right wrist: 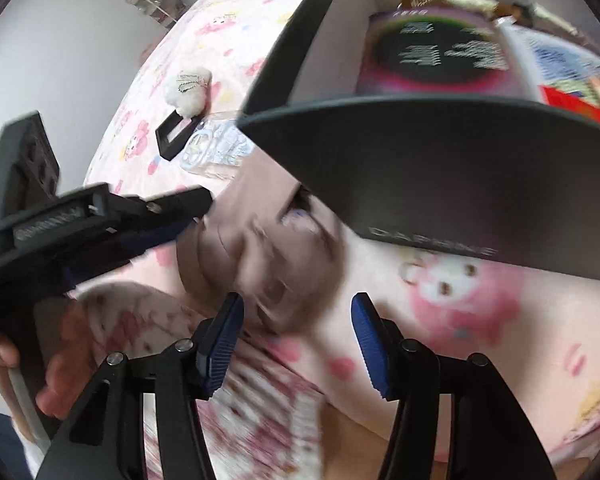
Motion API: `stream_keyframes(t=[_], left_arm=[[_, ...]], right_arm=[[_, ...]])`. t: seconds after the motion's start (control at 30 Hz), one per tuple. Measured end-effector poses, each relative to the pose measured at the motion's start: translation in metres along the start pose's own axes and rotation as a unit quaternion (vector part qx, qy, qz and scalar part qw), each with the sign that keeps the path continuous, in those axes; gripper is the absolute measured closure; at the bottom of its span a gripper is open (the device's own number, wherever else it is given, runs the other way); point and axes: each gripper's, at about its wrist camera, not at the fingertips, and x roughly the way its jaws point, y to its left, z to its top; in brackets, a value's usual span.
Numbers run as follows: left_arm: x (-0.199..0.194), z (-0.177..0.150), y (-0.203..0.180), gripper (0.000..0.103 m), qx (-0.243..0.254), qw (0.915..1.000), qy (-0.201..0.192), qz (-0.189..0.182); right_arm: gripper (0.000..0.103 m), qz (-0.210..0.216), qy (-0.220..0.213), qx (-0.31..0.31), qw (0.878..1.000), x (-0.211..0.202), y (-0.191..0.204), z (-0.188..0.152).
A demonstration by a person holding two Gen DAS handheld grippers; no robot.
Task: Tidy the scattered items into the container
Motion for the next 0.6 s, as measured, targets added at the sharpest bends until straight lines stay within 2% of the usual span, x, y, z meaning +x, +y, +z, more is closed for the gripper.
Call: stream_keyframes(t=[0.07, 0.1, 0.13, 0.2, 0.3, 0.37, 0.43, 0.5, 0.53, 0.57, 0.6], left_arm=[[0.01, -0.001, -0.006, 0.056, 0.014, 0.9997, 0.02, 0.007], [0.013, -0.002, -0.009, 0.056, 0.022, 0.9994, 0.027, 0.002], [0.015, -0.004, -0.012, 0.056, 0.028, 0.9991, 0.031, -0.004], [0.015, -0.006, -0.014, 0.055, 0.039, 0.9985, 0.036, -0.015], [0.02, -0.012, -0.02, 0.055, 0.057, 0.9959, 0.057, -0.041], [0.025, -0.016, -0.028, 0.054, 0.071, 0.995, 0.063, -0.031], [0.032, -0.022, -0.041, 0.052, 0.097, 0.9927, 0.071, -0.006], [0.039, -0.028, -0.053, 0.051, 0.119, 0.9896, 0.08, -0.01], [0.041, -0.032, -0.058, 0.055, 0.125, 0.9885, 0.083, -0.019], [0.043, -0.035, -0.063, 0.063, 0.135, 0.9864, 0.087, -0.033], [0.045, -0.04, -0.068, 0.086, 0.148, 0.9834, 0.095, -0.046]], right_arm=[[0.047, 0.014, 0.003, -0.003, 1.0, 0.012, 0.004, 0.006], [0.048, 0.011, 0.006, -0.005, 1.0, 0.021, 0.003, 0.008], [0.049, -0.01, -0.002, -0.015, 1.0, 0.025, 0.004, 0.009], [0.092, -0.048, -0.007, -0.036, 0.998, 0.029, 0.006, 0.009], [0.097, -0.026, -0.021, -0.027, 0.999, 0.016, 0.0, 0.007], [0.097, -0.039, -0.042, -0.03, 0.998, 0.002, -0.004, 0.004], [0.098, -0.037, -0.06, -0.019, 0.997, -0.015, -0.012, 0.0], [0.098, -0.033, -0.069, -0.004, 0.997, -0.028, -0.022, -0.003], [0.098, -0.035, -0.075, 0.002, 0.997, -0.034, -0.027, -0.005], [0.098, -0.038, -0.081, 0.005, 0.996, -0.041, -0.03, -0.007], [0.098, -0.042, -0.087, 0.006, 0.995, -0.047, -0.034, -0.009]])
